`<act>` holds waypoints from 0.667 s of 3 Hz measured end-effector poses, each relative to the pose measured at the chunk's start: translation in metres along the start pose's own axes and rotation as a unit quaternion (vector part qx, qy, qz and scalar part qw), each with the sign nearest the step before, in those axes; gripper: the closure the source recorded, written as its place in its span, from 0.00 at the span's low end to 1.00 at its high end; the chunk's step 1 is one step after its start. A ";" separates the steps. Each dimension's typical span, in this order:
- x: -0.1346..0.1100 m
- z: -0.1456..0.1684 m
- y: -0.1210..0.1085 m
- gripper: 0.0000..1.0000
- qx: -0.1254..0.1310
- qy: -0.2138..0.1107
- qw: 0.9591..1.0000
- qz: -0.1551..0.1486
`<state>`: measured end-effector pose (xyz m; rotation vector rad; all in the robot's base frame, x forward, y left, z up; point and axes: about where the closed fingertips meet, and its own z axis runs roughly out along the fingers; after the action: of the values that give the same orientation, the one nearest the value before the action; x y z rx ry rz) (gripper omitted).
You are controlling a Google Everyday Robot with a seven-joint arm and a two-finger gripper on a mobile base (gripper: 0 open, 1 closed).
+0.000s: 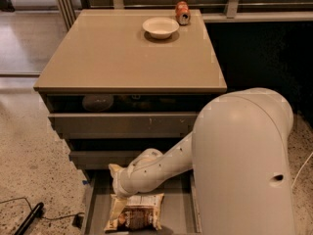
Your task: Pick brown chip bag from bottom drawer and place on counter
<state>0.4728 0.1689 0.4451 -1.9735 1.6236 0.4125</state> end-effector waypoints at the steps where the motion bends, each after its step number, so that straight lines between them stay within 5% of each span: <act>1: 0.000 0.000 0.000 0.00 0.000 0.000 1.000 0.000; 2: 0.009 0.023 0.013 0.00 -0.015 -0.006 1.000 0.005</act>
Offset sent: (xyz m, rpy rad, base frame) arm -0.0323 0.0216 -0.0956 0.0159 0.0961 0.0277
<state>0.4650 0.1737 0.4191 -1.9821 1.6302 0.4538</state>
